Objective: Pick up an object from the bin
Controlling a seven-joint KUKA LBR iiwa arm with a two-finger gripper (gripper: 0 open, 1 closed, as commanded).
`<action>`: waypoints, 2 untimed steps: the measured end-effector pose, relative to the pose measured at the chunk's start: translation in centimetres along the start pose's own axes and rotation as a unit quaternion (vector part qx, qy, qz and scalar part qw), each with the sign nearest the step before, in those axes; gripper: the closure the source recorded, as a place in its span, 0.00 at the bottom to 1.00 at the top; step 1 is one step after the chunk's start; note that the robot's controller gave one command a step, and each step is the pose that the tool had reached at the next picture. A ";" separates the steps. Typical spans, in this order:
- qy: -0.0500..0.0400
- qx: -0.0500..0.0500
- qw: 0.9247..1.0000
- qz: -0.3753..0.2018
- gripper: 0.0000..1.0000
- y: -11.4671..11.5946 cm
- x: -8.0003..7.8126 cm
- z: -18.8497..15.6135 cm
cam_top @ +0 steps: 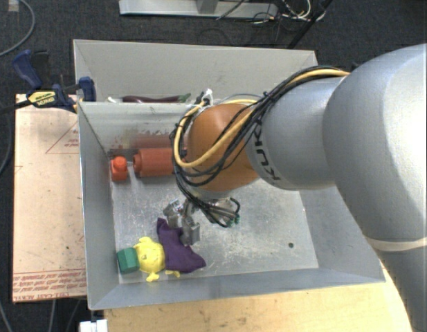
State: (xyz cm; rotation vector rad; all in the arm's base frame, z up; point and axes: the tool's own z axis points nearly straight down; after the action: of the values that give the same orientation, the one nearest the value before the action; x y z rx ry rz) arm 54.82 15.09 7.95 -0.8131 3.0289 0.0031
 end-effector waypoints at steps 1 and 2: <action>0.000 0.000 1.000 0.000 1.00 0.0 0.0 0.0; -0.003 0.000 1.000 -0.010 1.00 0.0 0.5 0.2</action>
Offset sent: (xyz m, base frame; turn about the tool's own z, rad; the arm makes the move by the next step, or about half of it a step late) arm -0.0145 -0.0088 -0.0095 -0.0542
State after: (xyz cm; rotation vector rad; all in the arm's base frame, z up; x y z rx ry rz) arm 54.39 14.82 7.70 -0.8419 3.0138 0.0044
